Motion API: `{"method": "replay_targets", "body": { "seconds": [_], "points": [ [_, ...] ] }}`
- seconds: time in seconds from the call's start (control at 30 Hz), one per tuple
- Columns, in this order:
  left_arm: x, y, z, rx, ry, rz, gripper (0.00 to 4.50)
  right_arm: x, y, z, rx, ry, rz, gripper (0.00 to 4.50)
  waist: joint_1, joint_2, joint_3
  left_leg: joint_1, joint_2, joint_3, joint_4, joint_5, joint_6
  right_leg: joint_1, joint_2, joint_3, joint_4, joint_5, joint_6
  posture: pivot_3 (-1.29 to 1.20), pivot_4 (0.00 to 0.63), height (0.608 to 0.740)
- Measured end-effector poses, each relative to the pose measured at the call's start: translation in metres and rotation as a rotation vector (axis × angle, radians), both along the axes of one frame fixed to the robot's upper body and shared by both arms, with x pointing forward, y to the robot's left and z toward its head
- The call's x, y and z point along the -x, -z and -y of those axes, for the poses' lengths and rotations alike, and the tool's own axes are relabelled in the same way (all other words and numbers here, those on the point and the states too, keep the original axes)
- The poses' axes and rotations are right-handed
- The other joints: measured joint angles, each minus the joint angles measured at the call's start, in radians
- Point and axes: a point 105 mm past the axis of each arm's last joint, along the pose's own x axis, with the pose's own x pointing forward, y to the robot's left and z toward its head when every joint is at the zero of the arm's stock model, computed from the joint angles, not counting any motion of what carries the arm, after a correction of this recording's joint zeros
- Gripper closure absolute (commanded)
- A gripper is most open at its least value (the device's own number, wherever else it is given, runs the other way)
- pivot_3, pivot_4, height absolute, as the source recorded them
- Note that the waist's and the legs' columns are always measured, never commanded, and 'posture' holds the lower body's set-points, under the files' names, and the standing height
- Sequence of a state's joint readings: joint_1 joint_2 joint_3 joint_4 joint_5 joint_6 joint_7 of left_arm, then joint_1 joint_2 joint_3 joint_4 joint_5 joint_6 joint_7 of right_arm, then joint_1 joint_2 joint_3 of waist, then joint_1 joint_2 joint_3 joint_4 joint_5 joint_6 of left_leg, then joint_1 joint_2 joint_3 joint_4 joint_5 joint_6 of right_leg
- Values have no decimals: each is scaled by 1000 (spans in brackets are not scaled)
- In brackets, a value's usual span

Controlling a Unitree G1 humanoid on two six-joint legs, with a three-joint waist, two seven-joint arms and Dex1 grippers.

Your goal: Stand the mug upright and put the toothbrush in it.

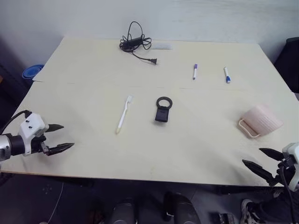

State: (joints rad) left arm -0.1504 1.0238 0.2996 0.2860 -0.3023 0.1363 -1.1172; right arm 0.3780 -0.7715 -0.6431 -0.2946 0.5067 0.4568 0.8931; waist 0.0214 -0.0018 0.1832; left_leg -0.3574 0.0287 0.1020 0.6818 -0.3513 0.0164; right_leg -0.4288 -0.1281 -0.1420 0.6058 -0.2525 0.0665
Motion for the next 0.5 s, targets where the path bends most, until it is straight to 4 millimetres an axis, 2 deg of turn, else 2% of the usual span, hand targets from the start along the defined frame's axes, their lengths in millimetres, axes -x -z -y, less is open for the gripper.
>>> {"method": "replay_targets", "body": {
  "seconds": [0.5],
  "points": [
    [-5,-1,6,16,15,15,29,-4,-2,0,10,7,13,0,1,0,0,3,1,6,0,-1,0,-1,3,7,1,0,0,0,150,740]
  ]
}}
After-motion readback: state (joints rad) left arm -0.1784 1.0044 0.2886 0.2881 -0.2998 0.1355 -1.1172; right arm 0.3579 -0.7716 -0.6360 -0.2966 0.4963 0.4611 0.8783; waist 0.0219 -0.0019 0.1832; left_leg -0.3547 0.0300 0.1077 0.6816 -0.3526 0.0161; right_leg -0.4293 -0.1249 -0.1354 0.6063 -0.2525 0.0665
